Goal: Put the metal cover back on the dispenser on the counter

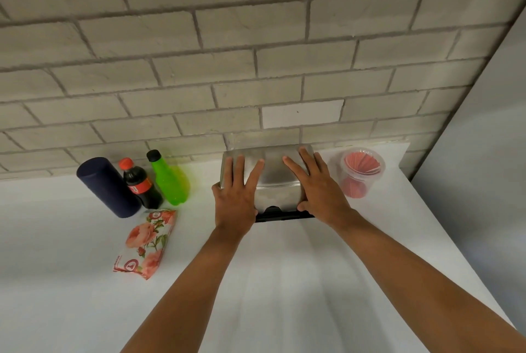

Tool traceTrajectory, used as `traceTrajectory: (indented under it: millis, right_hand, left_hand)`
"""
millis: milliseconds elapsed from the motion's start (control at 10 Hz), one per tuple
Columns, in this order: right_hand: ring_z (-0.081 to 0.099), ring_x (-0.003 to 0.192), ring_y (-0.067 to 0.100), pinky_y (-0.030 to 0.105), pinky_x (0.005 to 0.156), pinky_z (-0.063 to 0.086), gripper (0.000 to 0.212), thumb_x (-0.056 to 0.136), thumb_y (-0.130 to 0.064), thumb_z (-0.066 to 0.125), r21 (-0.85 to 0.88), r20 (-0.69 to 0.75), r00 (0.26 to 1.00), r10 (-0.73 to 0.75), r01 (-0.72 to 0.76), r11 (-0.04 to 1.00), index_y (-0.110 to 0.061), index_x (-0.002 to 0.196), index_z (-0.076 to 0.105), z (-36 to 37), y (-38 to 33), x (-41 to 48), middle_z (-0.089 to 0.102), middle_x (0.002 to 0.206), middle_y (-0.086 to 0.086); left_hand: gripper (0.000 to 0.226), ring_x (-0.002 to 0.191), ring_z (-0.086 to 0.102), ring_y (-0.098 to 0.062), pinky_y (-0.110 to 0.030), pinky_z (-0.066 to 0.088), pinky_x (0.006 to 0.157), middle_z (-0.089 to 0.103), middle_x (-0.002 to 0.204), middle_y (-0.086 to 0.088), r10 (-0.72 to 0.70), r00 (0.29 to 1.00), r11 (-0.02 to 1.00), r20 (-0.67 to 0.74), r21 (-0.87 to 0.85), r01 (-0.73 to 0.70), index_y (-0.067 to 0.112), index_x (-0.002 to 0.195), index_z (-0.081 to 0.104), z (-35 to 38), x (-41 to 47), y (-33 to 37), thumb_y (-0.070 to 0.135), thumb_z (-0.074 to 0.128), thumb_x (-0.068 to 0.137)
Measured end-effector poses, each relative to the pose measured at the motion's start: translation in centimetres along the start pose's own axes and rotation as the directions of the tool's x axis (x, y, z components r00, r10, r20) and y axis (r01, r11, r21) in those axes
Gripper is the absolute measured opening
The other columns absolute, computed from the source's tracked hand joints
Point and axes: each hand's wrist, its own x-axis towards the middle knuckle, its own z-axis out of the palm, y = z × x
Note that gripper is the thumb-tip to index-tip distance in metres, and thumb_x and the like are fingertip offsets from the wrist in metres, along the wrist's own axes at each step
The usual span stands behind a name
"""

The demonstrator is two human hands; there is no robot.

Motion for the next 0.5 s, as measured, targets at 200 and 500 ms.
traceTrajectory:
  millis: [200,500]
  right_hand:
    - [0.000,0.159,0.045,0.047,0.099,0.059,0.130,0.077,-0.013,0.088,-0.013,0.058,0.997,0.049,-0.048,0.999,-0.034,0.167,-0.004,-1.6,-1.8,-1.3,-0.016,0.175,0.002]
    - [0.003,0.162,0.031,0.041,0.117,0.042,0.100,0.092,-0.030,0.074,-0.079,0.220,0.953,0.207,-0.195,0.978,-0.030,0.168,0.009,-4.0,-4.6,-10.0,-0.008,0.177,-0.003]
  left_hand:
    - [0.136,0.166,-0.006,-0.038,-0.049,0.052,0.102,-0.005,0.180,-0.011,0.094,0.991,0.994,0.095,-0.061,-0.089,0.037,0.171,-0.007,-1.9,-0.4,-0.8,0.048,0.085,0.072]
    - [0.125,0.163,-0.028,-0.030,-0.055,0.023,0.130,-0.033,0.176,-0.005,0.150,0.919,0.965,0.364,-0.257,-0.056,0.036,0.171,-0.009,-4.6,-5.4,-1.1,0.054,0.079,0.084]
